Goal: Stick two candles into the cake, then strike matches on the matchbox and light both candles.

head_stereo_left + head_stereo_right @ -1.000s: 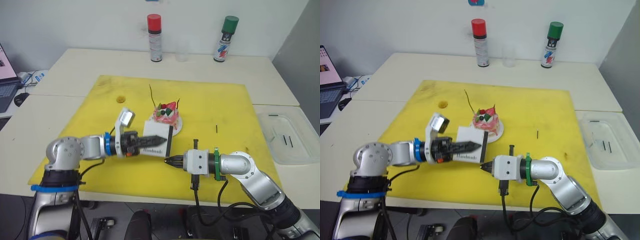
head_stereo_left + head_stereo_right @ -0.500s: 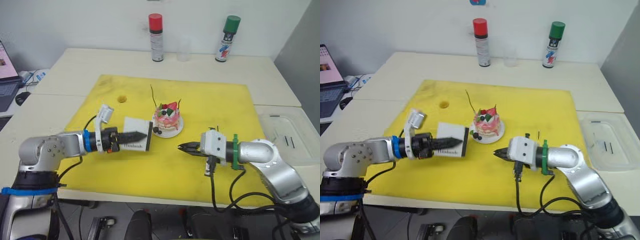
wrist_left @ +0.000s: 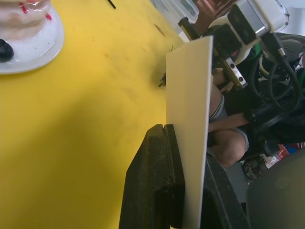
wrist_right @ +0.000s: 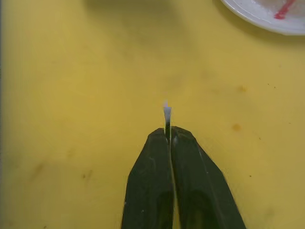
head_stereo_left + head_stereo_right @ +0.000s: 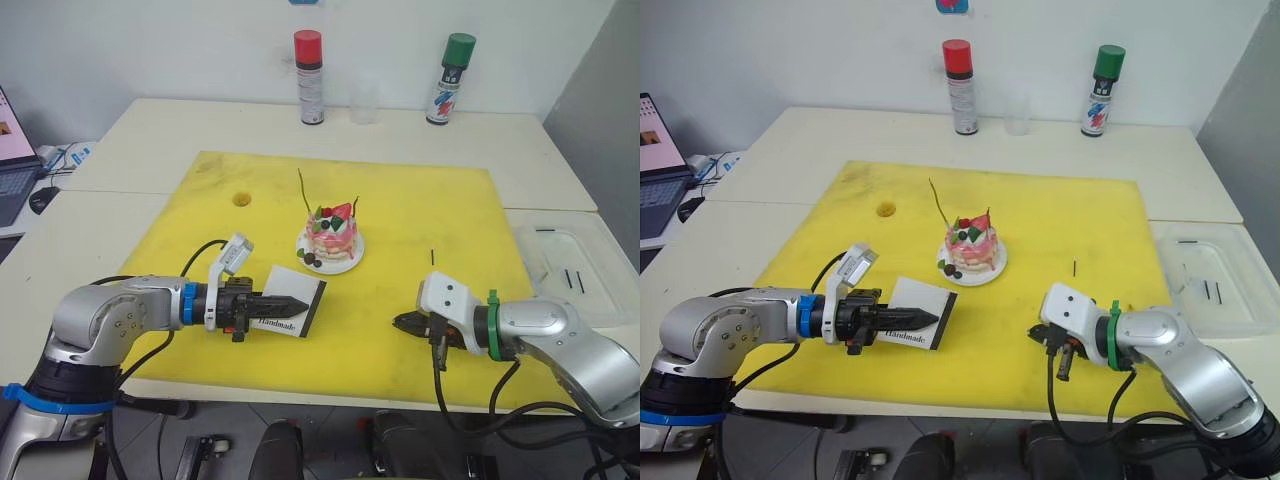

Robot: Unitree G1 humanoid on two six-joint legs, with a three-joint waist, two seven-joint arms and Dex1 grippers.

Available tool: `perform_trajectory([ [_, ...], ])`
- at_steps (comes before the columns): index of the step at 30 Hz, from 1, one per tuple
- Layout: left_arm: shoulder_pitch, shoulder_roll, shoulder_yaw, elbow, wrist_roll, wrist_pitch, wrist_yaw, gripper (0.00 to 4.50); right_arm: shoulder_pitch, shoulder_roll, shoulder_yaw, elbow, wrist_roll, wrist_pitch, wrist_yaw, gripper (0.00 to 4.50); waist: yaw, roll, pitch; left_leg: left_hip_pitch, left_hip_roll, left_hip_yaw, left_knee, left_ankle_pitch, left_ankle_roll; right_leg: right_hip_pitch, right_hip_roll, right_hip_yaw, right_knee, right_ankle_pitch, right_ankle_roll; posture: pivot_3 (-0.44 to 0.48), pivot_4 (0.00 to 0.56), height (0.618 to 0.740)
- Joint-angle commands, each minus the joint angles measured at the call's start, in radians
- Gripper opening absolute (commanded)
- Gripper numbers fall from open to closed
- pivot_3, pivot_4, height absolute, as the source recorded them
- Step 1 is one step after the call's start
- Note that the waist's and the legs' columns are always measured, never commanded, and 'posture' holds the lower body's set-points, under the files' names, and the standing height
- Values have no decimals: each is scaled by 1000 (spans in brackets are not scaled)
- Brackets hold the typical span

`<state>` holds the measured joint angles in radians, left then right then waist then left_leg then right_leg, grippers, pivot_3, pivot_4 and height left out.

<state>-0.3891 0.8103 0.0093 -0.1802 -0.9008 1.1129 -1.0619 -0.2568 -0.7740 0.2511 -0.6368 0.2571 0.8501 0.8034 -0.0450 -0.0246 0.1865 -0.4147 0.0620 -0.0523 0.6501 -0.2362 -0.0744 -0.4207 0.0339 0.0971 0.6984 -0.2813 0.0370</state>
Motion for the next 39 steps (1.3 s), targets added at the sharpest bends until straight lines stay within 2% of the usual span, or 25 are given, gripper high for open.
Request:
perform_trajectory([
  [1,-4,4,7,-9,5,-20,-19,0,-9,23,-20,-13,-17,-53,-40,1360,0,0,0,0,0,0,0,0,0,0,0,0,0,0,0,0,150,704],
  [2,-3,5,7,-5,9,-23,-19,0,-3,24,-31,-19,-10,-57,-41,1644,0,0,0,0,0,0,0,0,0,0,0,0,0,0,0,0,150,704],
  [6,4,12,6,7,24,-35,-28,0,81,45,-113,-49,26,-143,-49,1644,1,0,0,0,0,0,-1,0,0,0,0,0,0,0,0,0,150,704],
  [9,3,12,3,14,34,-38,-36,0,187,95,-162,-38,38,-287,-51,1644,5,0,0,0,0,0,-1,0,0,0,0,0,-1,0,0,0,150,704],
  [13,-2,14,-10,21,48,-45,-51,0,271,101,-127,37,-30,-504,-10,1644,3,0,0,0,0,0,0,0,0,0,0,0,0,0,0,0,150,704],
  [20,-5,14,-21,23,65,-48,-67,0,193,137,-68,172,-44,-545,19,1644,-10,0,0,1,0,0,3,0,1,1,0,0,2,1,1,0,150,704],
  [35,-5,10,-17,3,63,-25,-59,0,213,162,-44,281,-71,-606,30,1644,-9,0,0,0,0,0,6,0,1,1,0,0,2,1,1,0,150,704],
  [39,-5,11,-14,-2,59,-19,-58,0,221,163,-53,300,-76,-600,19,781,-9,0,0,0,0,0,8,0,1,2,0,0,2,2,1,0,150,704],
])
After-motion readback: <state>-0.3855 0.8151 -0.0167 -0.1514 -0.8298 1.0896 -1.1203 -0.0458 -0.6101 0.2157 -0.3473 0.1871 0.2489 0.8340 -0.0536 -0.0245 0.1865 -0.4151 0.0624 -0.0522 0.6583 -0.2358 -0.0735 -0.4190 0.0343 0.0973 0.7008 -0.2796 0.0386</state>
